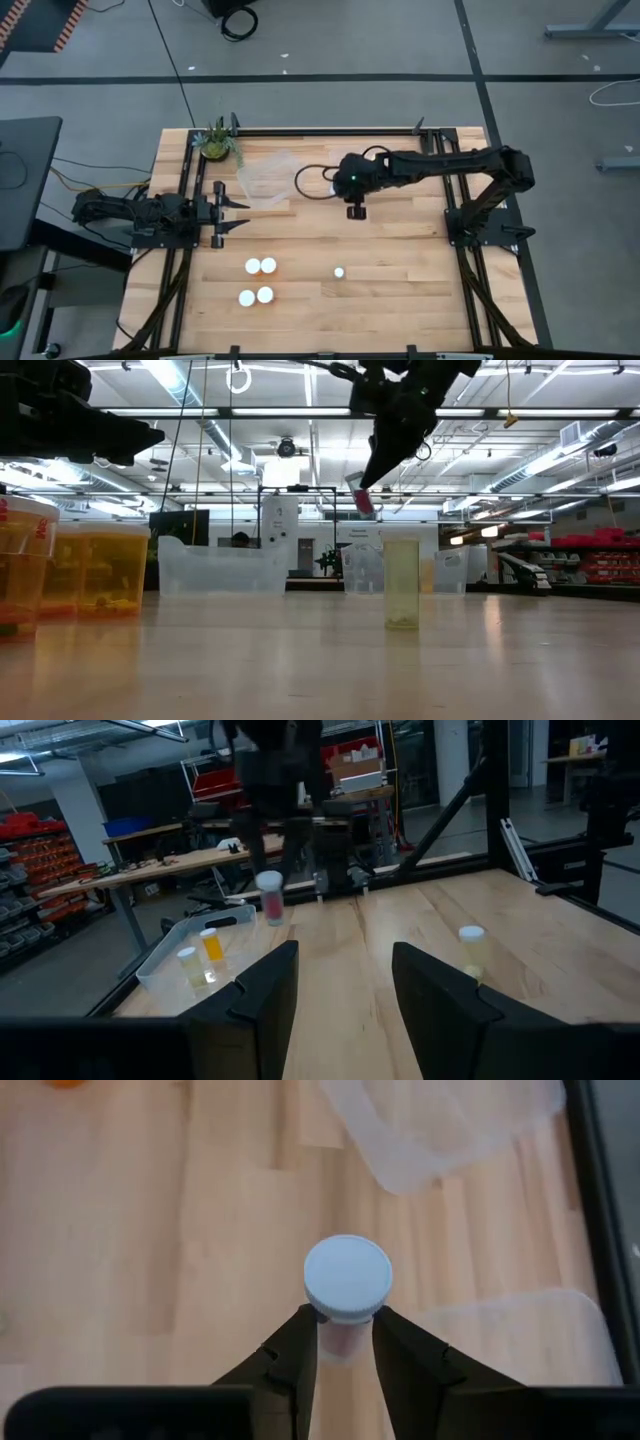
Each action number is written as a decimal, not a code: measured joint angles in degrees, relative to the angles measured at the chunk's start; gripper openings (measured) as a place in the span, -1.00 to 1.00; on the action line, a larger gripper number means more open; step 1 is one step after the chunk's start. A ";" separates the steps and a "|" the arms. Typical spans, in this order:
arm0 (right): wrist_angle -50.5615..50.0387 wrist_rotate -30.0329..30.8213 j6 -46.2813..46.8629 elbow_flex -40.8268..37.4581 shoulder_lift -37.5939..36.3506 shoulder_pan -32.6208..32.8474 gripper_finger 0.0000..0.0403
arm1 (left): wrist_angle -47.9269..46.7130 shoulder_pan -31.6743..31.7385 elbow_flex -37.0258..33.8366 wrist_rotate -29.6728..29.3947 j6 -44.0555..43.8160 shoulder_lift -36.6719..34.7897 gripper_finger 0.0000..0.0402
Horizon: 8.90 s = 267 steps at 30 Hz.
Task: Pick and place medicine bottles into bin by pill shape (circle, oval)
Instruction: Put the blue pill bottle into the right transparent bin
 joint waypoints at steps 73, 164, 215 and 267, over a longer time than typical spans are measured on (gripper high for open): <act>18.71 -12.01 10.79 -12.02 7.63 -19.17 -0.21 | -0.03 0.01 0.00 0.02 0.00 0.01 -0.14; 35.75 -16.90 1.77 -25.48 -12.37 -13.02 -0.42 | 0.00 -0.01 0.01 0.00 0.00 0.00 -0.14; 62.84 -30.34 -8.55 -32.88 -11.91 -7.73 -0.42 | 18.38 2.56 7.43 -14.23 -18.08 20.69 -0.14; 75.84 -24.25 -8.24 -32.78 4.97 -12.77 -0.42 | -11.00 18.98 53.71 3.08 -14.00 82.04 0.26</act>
